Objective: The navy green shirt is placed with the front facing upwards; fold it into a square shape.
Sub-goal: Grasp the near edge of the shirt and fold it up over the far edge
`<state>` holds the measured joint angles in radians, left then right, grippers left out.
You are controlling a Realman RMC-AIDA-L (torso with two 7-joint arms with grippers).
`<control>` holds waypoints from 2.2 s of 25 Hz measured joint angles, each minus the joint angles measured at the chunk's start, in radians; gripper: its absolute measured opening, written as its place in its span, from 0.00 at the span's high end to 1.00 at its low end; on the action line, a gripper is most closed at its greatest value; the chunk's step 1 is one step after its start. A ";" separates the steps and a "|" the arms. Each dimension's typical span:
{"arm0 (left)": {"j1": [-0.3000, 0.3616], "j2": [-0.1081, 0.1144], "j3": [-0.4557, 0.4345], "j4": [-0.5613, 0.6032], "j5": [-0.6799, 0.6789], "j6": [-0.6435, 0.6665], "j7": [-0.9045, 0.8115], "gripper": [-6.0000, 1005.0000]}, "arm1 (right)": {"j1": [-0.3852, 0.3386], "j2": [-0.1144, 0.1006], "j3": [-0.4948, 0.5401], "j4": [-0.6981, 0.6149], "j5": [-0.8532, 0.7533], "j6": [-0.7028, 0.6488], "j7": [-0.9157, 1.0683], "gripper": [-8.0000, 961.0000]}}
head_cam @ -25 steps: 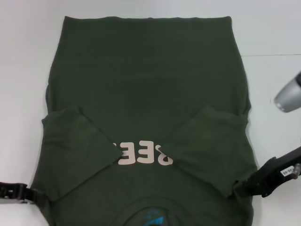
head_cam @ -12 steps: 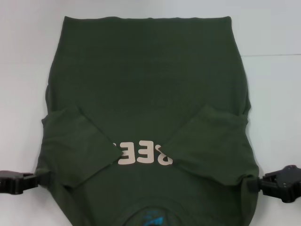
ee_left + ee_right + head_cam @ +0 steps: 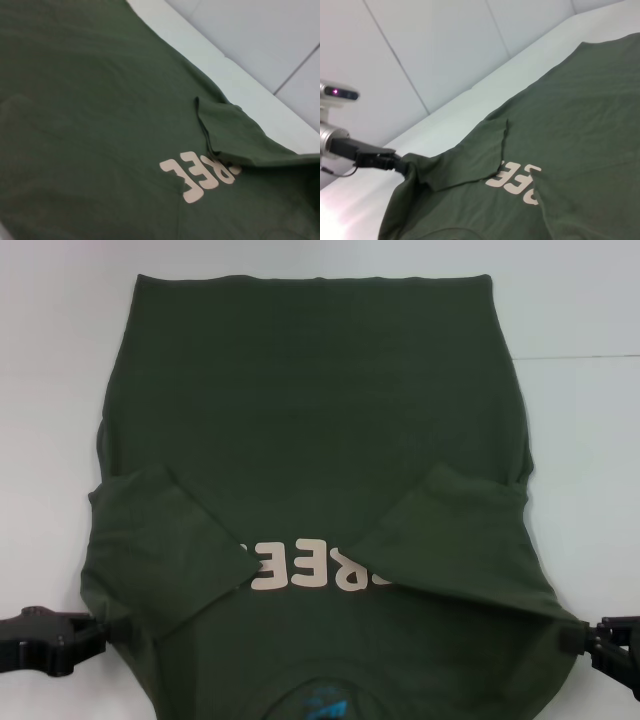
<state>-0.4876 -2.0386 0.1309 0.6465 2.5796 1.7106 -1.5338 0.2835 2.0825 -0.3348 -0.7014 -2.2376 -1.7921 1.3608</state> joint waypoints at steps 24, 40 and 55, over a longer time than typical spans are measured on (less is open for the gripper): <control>0.097 -0.005 -0.159 0.008 -0.035 0.143 0.325 0.97 | -0.123 -0.007 0.086 0.042 -0.007 -0.007 -0.035 0.95; 0.127 -0.009 -0.186 0.015 -0.040 0.190 0.417 0.97 | -0.154 -0.018 0.180 0.043 -0.003 -0.063 -0.085 0.95; 0.177 -0.046 -0.219 -0.025 -0.077 0.203 0.677 0.97 | -0.176 -0.025 0.209 0.076 -0.004 -0.099 -0.178 0.95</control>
<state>-0.3110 -2.0849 -0.0884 0.6216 2.5022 1.9138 -0.8563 0.1072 2.0580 -0.1259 -0.6250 -2.2421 -1.8909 1.1830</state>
